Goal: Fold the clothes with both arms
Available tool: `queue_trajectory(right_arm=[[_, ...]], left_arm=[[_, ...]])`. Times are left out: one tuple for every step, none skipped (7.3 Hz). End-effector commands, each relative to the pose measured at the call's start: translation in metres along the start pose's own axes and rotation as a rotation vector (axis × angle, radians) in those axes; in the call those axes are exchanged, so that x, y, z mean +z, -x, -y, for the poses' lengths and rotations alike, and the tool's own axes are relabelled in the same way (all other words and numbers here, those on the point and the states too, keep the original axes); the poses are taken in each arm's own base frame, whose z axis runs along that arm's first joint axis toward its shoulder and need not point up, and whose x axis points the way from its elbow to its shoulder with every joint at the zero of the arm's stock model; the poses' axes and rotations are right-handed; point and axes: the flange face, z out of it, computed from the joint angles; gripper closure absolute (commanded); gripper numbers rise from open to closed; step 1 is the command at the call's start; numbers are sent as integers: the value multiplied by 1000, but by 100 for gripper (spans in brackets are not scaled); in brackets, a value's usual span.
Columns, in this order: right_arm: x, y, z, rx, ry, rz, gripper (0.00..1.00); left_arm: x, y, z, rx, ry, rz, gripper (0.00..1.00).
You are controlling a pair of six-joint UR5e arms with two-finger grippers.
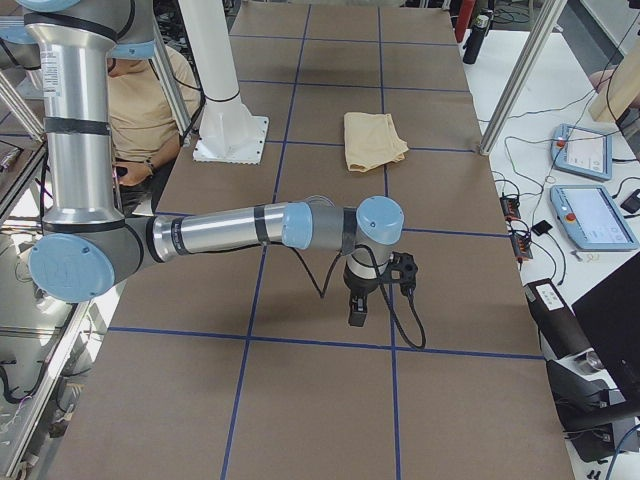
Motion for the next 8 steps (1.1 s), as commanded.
queue_trajectory(right_arm=[[-8, 10, 0, -12, -17, 16, 0], [-10, 11, 0, 3, -17, 21, 0], [-10, 12, 0, 46, -21, 25, 0], [-8, 11, 0, 54, -15, 26, 0], [-6, 11, 1, 50, -15, 22, 0], [-1, 8, 1, 45, -6, 18, 0], [-4, 11, 1, 35, -11, 18, 0], [1, 17, 3, 23, -2, 16, 0]], left_arm=[[-20, -20, 7, -28, 32, -13, 0], [-26, -25, 8, -26, 28, -15, 0], [-25, -27, 8, -27, 30, -43, 0], [-27, -32, 9, -25, 28, -78, 0], [-34, -38, 12, -10, 13, -79, 0], [-40, -43, 15, 1, 0, -76, 0], [-49, -42, 11, 0, -20, -51, 0], [-50, -42, 14, 12, -31, -10, 0]])
